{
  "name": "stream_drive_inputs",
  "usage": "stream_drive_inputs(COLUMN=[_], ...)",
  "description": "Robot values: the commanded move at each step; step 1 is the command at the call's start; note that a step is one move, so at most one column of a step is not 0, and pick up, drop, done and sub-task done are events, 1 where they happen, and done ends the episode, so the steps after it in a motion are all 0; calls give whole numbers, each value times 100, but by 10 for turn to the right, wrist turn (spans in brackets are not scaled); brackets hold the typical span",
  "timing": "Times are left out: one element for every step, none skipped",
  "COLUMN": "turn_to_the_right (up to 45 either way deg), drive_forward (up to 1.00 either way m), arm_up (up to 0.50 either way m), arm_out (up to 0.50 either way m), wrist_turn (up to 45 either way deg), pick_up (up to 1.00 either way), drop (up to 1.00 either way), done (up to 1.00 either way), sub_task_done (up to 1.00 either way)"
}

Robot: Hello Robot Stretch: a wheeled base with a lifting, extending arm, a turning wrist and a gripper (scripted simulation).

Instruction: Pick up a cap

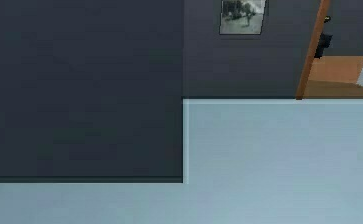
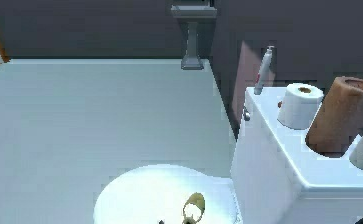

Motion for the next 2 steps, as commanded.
stream_drive_inputs(turn_to_the_right=[0,0], drive_forward=[0,0], arm_up=[10,0], arm_out=[0,0], wrist_turn=[0,0], pick_up=[0,0], drop=[0,0], done=[0,100], sub_task_done=[0,0])
